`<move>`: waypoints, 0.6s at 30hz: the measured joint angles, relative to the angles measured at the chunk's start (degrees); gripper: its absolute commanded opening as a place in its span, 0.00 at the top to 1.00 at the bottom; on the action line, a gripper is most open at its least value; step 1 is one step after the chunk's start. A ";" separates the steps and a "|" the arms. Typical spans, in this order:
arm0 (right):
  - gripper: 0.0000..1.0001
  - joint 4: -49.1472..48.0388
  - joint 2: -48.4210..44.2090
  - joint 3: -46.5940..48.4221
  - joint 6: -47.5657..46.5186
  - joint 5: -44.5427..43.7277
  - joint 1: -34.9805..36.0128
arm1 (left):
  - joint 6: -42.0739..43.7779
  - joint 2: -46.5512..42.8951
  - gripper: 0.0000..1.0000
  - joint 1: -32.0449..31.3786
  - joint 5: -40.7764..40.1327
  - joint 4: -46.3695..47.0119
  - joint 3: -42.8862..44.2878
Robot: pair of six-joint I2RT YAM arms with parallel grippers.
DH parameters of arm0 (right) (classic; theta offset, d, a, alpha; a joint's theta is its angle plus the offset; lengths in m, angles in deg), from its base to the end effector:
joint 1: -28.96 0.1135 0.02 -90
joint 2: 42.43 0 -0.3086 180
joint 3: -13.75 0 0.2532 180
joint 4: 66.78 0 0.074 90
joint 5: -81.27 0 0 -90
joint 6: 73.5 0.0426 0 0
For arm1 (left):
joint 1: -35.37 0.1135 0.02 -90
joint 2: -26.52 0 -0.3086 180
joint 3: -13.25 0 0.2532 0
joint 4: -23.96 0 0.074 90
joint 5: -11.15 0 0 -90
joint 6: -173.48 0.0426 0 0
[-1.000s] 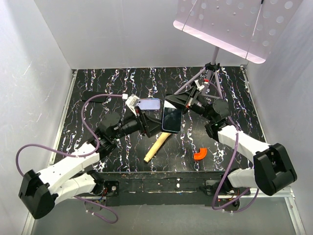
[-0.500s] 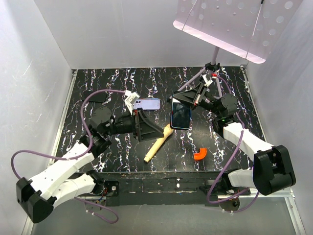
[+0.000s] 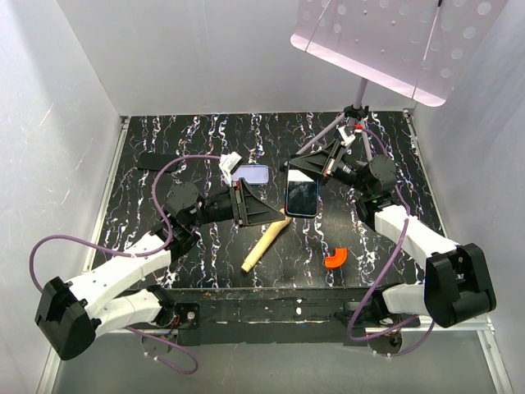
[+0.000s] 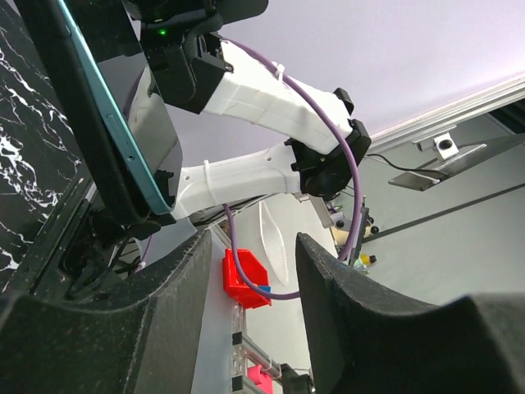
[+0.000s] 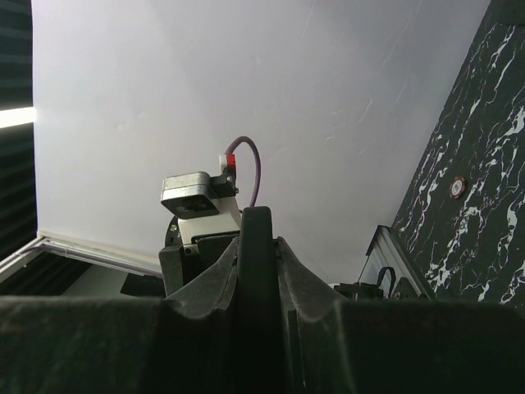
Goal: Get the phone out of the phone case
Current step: Remove the phone case from the phone.
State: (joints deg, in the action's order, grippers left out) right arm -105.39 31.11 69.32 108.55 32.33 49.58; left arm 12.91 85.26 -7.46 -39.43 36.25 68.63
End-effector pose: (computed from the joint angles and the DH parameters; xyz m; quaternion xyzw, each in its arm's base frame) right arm 0.2454 0.1222 0.3687 0.0769 0.6010 0.7516 0.2608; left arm 0.1417 -0.1682 0.3791 0.1022 0.6554 -0.7183 0.2096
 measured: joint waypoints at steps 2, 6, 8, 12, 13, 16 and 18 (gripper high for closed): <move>0.99 0.11 0.00 0.02 -0.20 0.00 0.02 | -0.50 0.24 0.57 -0.22 -0.37 0.68 -0.02; 0.99 0.98 -0.22 0.07 -0.74 -0.04 0.11 | -1.07 1.05 0.59 -0.55 -1.66 1.92 -0.28; 0.99 1.68 -0.52 0.09 -0.85 -0.15 0.15 | -1.14 1.38 0.60 -0.55 -2.05 2.32 -0.72; 0.99 1.92 -1.16 0.09 -0.92 -0.26 0.39 | -1.44 3.26 0.61 -0.55 -2.08 2.73 -0.81; 0.99 1.95 -1.29 0.09 -0.92 -0.44 0.35 | -1.46 3.65 0.61 -0.55 -2.01 2.73 -0.81; 0.99 2.19 -1.51 0.15 -0.98 -0.61 0.42 | -1.46 4.55 0.62 -0.66 -2.03 2.75 -0.81; 0.99 2.49 -1.57 0.22 -1.29 -0.59 0.50 | -1.44 4.90 0.62 -0.79 -2.05 2.73 -0.81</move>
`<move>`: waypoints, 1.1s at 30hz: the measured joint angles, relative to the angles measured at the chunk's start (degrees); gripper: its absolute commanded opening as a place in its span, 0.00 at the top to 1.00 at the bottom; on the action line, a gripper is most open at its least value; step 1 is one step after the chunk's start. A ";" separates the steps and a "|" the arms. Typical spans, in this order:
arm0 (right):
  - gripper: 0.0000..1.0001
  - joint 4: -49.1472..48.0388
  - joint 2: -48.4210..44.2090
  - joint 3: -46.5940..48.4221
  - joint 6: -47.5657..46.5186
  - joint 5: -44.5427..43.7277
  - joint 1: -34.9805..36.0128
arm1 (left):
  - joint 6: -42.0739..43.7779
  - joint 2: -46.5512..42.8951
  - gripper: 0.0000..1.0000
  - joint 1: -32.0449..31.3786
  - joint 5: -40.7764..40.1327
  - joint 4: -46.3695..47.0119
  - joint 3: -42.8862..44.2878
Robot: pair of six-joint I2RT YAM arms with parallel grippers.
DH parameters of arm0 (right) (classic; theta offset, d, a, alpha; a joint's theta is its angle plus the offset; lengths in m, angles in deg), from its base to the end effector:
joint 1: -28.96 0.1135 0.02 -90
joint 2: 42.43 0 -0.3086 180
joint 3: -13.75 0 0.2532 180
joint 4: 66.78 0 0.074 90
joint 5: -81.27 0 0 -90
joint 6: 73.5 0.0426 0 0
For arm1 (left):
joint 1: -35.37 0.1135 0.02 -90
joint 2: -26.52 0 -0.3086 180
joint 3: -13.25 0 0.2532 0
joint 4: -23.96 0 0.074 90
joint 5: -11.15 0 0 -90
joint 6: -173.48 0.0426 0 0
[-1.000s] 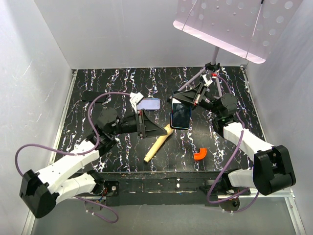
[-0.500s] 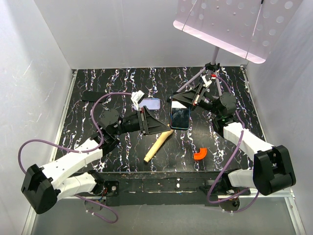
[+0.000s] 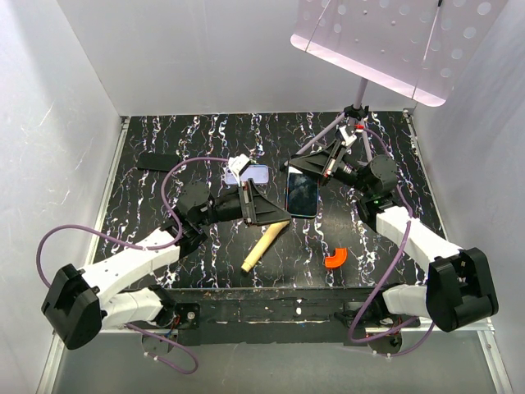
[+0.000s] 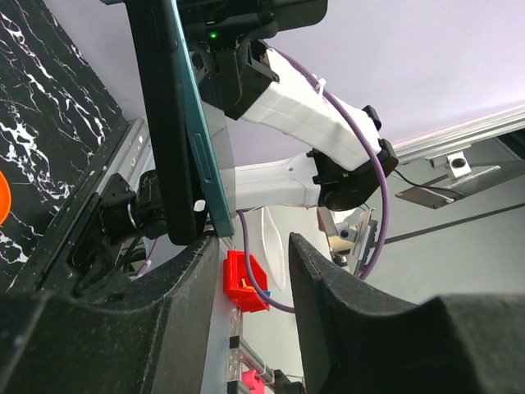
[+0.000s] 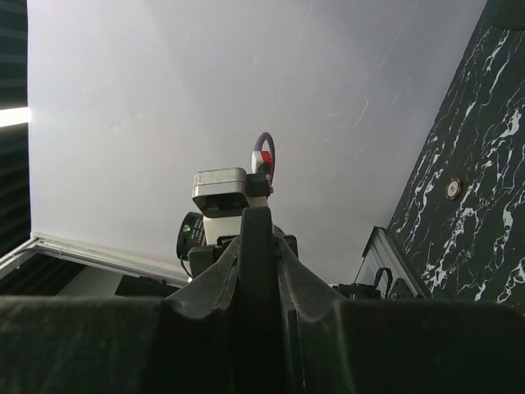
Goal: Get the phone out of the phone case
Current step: Remove the phone case from the phone.
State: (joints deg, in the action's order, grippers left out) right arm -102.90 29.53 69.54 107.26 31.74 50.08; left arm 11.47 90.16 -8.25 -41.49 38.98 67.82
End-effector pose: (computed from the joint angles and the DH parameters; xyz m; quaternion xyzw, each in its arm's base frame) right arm 0.2397 0.1222 0.3727 0.0750 0.6038 0.7477 0.2659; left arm 0.1561 -0.1845 0.3613 0.0751 0.6732 -0.7098 0.1934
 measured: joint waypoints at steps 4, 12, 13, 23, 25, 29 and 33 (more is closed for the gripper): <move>0.99 0.31 -0.02 0.04 -0.74 -0.17 0.28 | -0.09 0.59 0.62 -0.02 -0.15 0.42 0.00; 0.99 6.75 -0.74 1.11 -5.75 -2.38 3.15 | 2.01 4.07 0.74 -0.04 -0.37 -2.69 3.17; 0.99 8.85 -1.25 1.60 -6.97 -2.82 3.37 | 2.51 4.90 0.81 -0.04 -0.35 -3.39 4.04; 0.60 27.58 -7.65 9.77 -22.93 -3.78 3.52 | 0.72 9.40 1.00 0.07 3.56 3.37 5.77; 0.41 31.26 -7.67 11.58 -25.24 -3.02 3.63 | 0.57 9.44 1.00 0.35 3.74 4.20 5.77; 0.22 39.78 -9.44 12.17 -29.64 0.72 4.09 | 0.59 9.44 1.00 2.19 2.19 3.74 5.79; 0.20 46.66 -13.57 12.26 -33.53 1.70 3.13 | 0.44 9.44 1.00 4.11 1.18 2.95 6.03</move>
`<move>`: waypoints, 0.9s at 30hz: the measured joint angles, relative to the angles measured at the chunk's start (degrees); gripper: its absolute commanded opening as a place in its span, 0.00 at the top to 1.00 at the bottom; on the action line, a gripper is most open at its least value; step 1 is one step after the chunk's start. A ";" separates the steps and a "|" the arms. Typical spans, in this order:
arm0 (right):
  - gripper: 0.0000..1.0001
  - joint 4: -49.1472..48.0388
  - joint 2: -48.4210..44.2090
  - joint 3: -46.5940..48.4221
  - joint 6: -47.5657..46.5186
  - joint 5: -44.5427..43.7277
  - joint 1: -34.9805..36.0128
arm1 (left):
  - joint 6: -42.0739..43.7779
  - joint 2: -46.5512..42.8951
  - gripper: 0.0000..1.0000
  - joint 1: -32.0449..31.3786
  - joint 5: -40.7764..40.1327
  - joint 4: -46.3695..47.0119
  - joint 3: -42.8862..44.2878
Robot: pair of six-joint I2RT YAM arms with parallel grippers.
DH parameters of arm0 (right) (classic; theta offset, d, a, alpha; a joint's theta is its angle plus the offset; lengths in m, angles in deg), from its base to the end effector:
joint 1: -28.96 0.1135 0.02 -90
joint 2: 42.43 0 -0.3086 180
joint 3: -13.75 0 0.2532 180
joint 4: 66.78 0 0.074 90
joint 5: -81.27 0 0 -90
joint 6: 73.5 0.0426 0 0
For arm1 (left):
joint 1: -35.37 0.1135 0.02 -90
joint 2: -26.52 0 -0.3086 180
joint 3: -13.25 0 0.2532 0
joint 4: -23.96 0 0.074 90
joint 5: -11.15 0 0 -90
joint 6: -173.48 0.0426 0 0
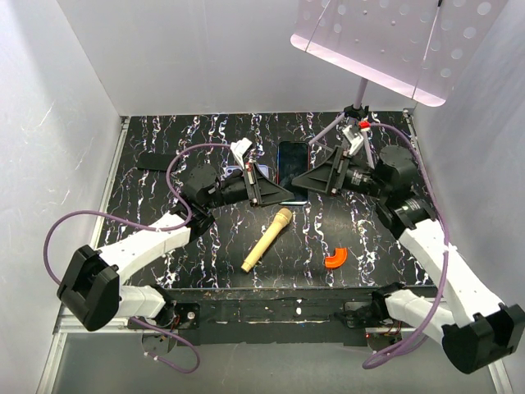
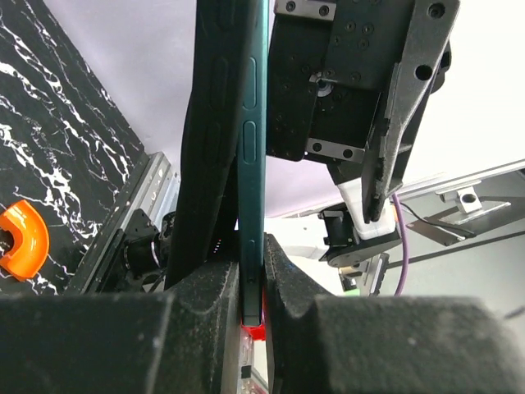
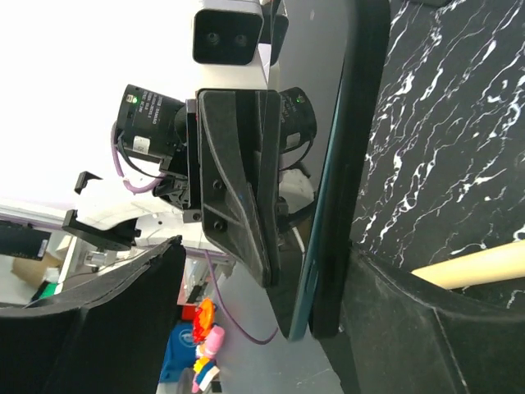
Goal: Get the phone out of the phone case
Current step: Remove the phone case from the phone.
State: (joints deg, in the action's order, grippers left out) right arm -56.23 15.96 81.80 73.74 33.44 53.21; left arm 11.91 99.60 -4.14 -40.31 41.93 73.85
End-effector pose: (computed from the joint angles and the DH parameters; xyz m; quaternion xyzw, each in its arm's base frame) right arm 0.1828 0.1137 0.4172 -0.0532 0.7092 0.6215 0.3286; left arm 0.2024 -0.2013 0.3643 0.0595 0.6775 -0.7017 0.2124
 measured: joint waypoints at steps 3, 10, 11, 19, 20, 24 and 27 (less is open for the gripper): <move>0.19 4.00 -4.04 0.31 -2.38 -0.70 -1.16 | -0.26 -0.17 1.00 0.31 0.07 0.04 0.96; 0.44 3.91 -14.08 -4.42 -2.93 -5.90 -1.66 | -2.60 -1.03 1.00 0.87 -1.55 0.74 2.75; 0.44 3.21 -15.41 -6.38 -2.34 -6.36 -1.64 | -2.95 -1.14 1.00 1.01 -2.16 0.76 2.78; 0.47 -1.44 -15.78 -10.75 0.04 -8.59 -1.14 | -8.15 -1.73 1.00 1.36 -7.63 3.32 2.54; 0.49 -1.99 -15.58 -10.88 0.33 -8.85 -0.98 | -8.81 -1.73 1.00 1.38 -8.02 3.98 2.51; 0.53 -5.22 -13.86 -11.02 1.64 -9.09 -0.48 | -11.08 -1.73 1.00 1.42 -8.94 6.36 2.27; 0.53 -7.93 -11.98 -11.02 2.69 -9.11 0.11 | -11.91 -1.73 1.00 1.42 -9.31 7.41 2.25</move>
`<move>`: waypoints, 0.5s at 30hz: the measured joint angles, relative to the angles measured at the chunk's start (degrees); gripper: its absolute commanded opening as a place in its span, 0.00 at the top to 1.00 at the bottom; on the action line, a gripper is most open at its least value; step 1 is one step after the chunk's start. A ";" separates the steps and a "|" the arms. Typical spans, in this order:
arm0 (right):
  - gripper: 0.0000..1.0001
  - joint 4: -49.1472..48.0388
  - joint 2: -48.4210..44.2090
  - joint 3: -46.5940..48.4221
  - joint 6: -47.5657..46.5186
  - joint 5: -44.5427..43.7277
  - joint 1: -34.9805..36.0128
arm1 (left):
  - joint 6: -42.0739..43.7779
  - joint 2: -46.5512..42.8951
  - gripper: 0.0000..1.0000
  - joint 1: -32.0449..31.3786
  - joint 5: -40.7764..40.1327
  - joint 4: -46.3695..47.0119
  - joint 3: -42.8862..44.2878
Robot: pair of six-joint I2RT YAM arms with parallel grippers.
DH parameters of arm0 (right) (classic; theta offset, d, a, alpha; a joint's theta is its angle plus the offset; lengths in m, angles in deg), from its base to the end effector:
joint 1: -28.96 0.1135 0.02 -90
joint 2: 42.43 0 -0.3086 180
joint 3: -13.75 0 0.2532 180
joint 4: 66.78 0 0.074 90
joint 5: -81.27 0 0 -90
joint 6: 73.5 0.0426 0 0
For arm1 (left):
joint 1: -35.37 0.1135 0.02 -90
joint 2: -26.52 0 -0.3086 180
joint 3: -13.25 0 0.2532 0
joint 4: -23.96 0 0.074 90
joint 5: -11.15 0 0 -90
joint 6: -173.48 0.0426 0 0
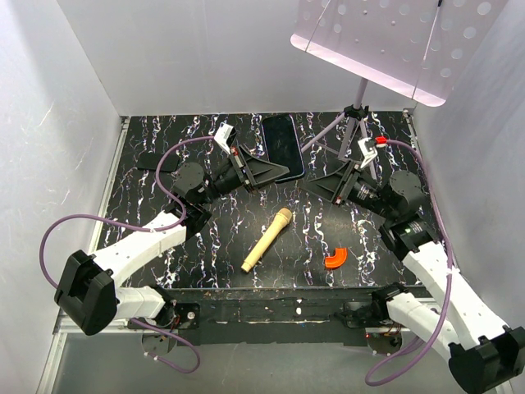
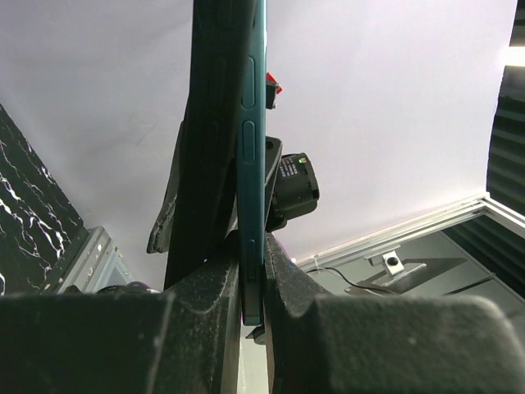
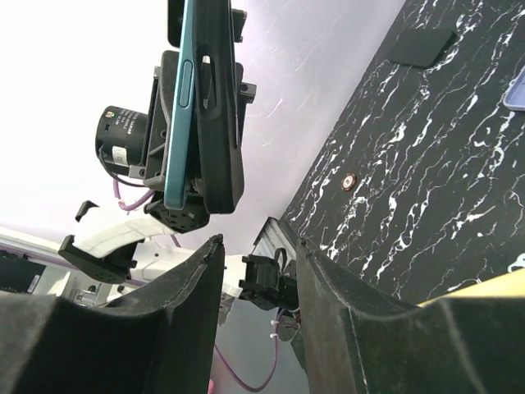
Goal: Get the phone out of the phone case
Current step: Remove the phone case from the phone.
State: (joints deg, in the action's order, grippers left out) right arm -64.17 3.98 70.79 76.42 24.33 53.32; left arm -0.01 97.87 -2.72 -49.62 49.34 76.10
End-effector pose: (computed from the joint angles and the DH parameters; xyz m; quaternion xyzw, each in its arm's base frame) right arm 0.1405 0.0891 0.3990 -0.0125 0.6644 0.6239 0.4114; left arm 0.2061 -0.1879 0.4008 -0.0355 0.6100 -0.7518 0.2481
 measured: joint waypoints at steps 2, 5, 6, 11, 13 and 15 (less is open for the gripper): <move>0.53 -1.46 1.14 0.02 0.37 -0.17 0.61 | -0.20 0.00 1.00 0.00 -0.15 0.13 -0.02; 0.53 -3.02 2.19 0.04 0.50 -0.57 2.01 | -0.35 0.00 1.00 0.00 -0.26 0.15 -0.02; 0.53 -3.69 2.58 0.07 0.52 -0.85 2.69 | -0.35 0.00 1.00 0.00 -0.31 0.17 -0.02; 0.53 -6.01 4.92 0.42 0.85 -2.16 4.98 | -0.70 0.02 1.00 0.00 -0.31 0.57 -0.02; 0.53 -6.69 5.60 0.42 1.25 -3.19 5.49 | -0.76 0.02 1.00 0.00 -0.31 0.81 -0.04; 0.53 -7.50 6.08 0.42 1.57 -4.20 5.68 | -0.76 0.02 1.00 0.00 -0.55 1.09 -0.28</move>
State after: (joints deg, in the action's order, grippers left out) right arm -71.66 10.06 71.20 78.00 20.13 59.00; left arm -0.77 97.90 -2.72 -50.16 50.44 75.82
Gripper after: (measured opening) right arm 0.468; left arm 0.098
